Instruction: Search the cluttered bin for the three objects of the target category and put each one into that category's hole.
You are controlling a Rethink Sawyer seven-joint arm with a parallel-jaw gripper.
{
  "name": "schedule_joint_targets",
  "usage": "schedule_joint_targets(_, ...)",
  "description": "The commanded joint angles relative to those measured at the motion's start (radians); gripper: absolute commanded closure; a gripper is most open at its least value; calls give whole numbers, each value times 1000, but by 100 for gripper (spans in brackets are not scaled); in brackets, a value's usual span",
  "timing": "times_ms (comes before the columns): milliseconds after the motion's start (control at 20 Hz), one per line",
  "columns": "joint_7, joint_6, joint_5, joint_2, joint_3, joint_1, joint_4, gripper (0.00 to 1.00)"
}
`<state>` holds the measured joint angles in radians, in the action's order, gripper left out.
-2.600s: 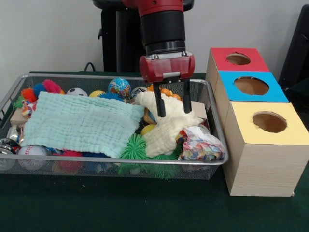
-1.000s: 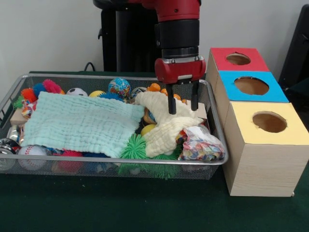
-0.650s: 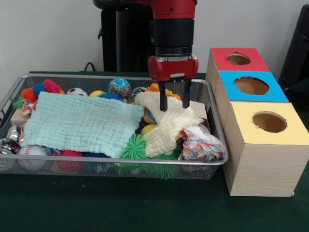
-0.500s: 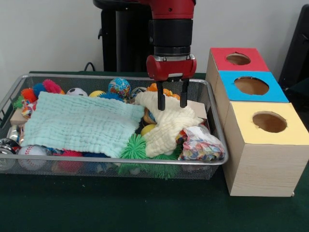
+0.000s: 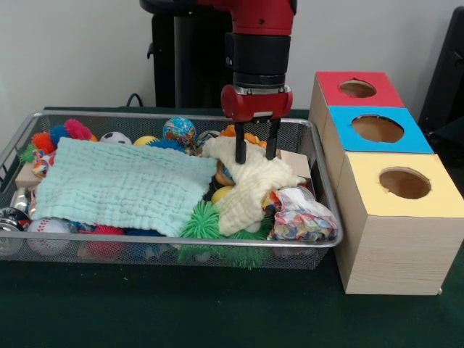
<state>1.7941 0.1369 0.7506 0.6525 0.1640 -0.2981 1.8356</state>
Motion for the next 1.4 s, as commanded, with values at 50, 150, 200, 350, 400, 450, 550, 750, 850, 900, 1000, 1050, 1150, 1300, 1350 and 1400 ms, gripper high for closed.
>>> schedule_joint_targets(50, 11, 55, 65, -65, -31, 4, -51, 0)
schedule_joint_targets(150, 17, 42, 70, -81, -39, 9, -64, 0)
schedule_joint_targets(200, 18, 36, 72, -90, -39, 10, -74, 0)
schedule_joint_targets(350, 16, 10, 78, -117, -34, 3, -101, 0)
schedule_joint_targets(400, 12, 1, 80, -122, -27, -4, -109, 0)
schedule_joint_targets(450, 12, -9, 81, -123, -22, -8, -112, 0)
schedule_joint_targets(550, 15, -30, 83, -126, -18, -18, -114, 0)
schedule_joint_targets(750, 8, -37, 89, -116, -1, -32, -101, 100)
schedule_joint_targets(850, 0, -32, 87, -107, 17, -47, -88, 100)
schedule_joint_targets(900, -9, -23, 87, -100, 28, -57, -80, 100)
schedule_joint_targets(1000, -21, -8, 80, -82, 52, -77, -58, 100)
schedule_joint_targets(1050, -23, 6, 61, -49, 73, -97, -29, 100)
schedule_joint_targets(1150, -49, 39, 33, 31, 137, -147, 35, 100)
schedule_joint_targets(1300, -116, 139, -29, 152, 221, -217, 127, 100)
schedule_joint_targets(1350, -137, 169, -52, 186, 248, -241, 154, 100)
schedule_joint_targets(1400, -157, 192, -72, 223, 276, -266, 181, 100)
